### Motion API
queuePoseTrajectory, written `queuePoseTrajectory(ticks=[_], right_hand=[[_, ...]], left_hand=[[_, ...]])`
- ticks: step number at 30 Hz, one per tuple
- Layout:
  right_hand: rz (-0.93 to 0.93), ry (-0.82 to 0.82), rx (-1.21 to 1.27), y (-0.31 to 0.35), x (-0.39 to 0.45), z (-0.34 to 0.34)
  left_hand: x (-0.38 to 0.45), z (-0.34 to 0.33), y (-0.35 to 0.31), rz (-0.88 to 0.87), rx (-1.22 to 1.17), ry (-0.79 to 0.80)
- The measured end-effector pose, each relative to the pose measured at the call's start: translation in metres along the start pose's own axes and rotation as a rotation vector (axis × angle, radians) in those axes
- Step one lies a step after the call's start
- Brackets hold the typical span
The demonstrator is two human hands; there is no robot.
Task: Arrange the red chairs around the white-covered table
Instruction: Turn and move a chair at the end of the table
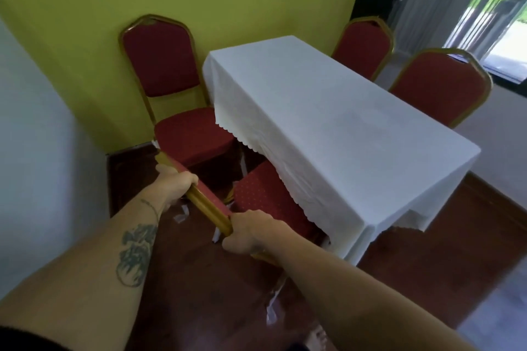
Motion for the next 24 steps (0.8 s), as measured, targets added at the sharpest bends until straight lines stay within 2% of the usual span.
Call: queuePoseTrajectory(ticks=[6,15,24], right_hand=[[0.019,0.009,-0.049,0.000,0.024,0.014],[0.035,0.010,0.009,-0.033,0.070,0.055],[0.147,0.083,0.000,-0.035,0.101,0.072]], left_hand=[[0.022,-0.001,-0.018,0.001,0.043,0.019],[0.057,-0.018,-0.067,-0.003,0.143,0.023],[0.071,-0.016,-0.090,0.027,0.236,-0.060]])
Point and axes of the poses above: each hand's wrist, its own x-axis towards the middle knuckle, its own z-axis out of the back of the hand, y = z × x, the point moved 7 cm from there along x, towards the middle knuckle, and after that the axes turned 11 degrees about z, right-handed, at the moved point
